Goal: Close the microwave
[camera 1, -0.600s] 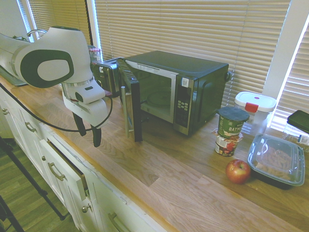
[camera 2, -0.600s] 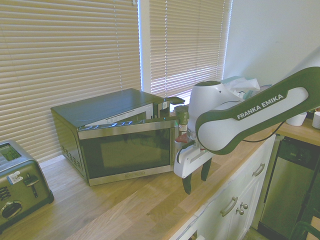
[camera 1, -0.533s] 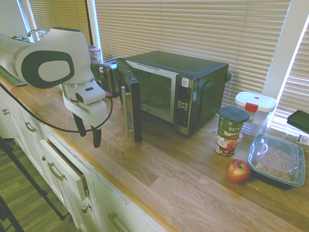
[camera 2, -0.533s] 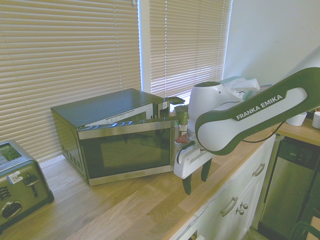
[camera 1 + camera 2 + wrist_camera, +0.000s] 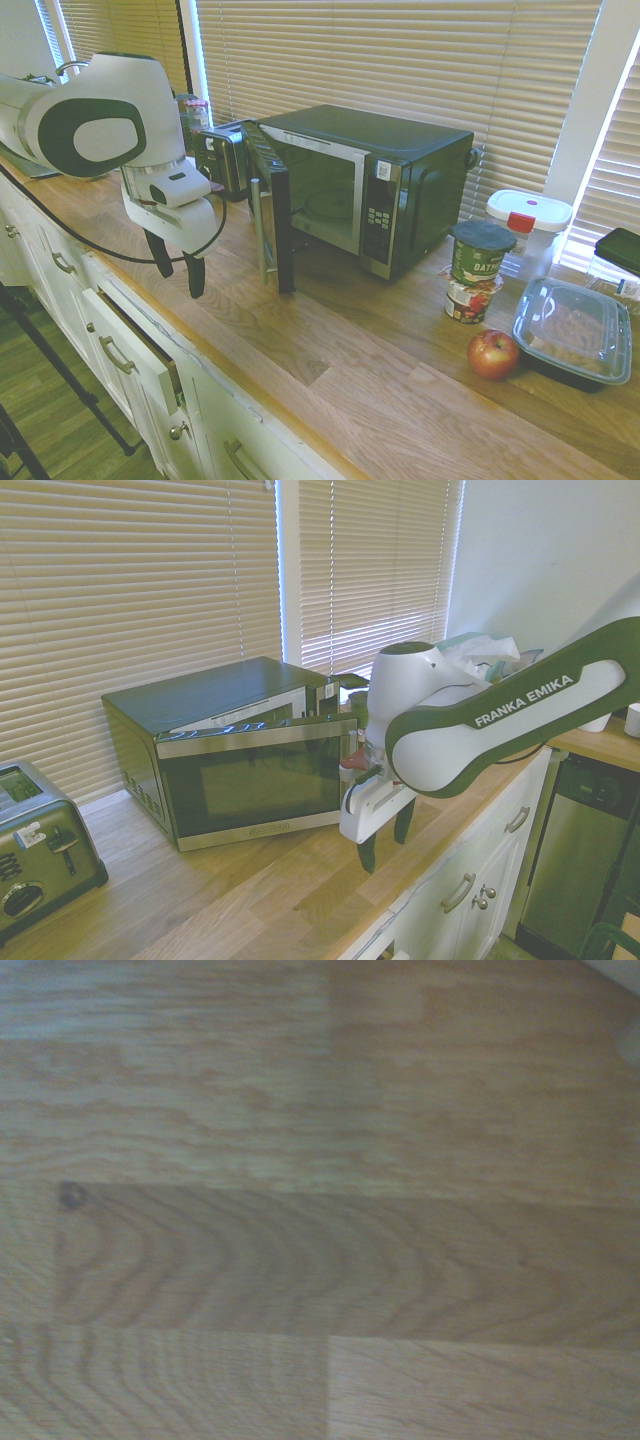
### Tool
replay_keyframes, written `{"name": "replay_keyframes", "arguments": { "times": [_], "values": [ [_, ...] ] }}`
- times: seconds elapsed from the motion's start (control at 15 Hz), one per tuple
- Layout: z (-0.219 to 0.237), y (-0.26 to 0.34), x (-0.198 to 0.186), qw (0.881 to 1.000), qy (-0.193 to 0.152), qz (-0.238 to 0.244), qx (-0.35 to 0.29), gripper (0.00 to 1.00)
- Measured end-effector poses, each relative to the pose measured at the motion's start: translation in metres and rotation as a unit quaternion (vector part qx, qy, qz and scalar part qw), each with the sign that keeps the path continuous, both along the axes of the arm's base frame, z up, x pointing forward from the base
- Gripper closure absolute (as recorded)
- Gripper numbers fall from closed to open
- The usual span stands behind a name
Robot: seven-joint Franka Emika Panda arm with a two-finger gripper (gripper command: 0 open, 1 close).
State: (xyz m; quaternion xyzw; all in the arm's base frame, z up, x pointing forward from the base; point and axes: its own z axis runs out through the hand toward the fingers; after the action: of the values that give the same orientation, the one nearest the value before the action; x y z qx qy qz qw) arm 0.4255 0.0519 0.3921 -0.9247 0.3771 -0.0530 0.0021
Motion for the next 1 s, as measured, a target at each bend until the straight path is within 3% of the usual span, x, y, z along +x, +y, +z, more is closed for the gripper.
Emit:
{"name": "replay_keyframes", "arguments": {
  "times": [0.53, 0.73, 1.0],
  "values": [
    [0.081, 0.017, 0.037, 0.997, -0.073, -0.022, 0.015, 0.0],
    [0.102, 0.021, 0.061, 0.997, -0.075, -0.029, 0.021, 0.0],
    [0.117, 0.022, 0.101, 0.997, -0.047, -0.058, 0.031, 0.0]
  ]
}}
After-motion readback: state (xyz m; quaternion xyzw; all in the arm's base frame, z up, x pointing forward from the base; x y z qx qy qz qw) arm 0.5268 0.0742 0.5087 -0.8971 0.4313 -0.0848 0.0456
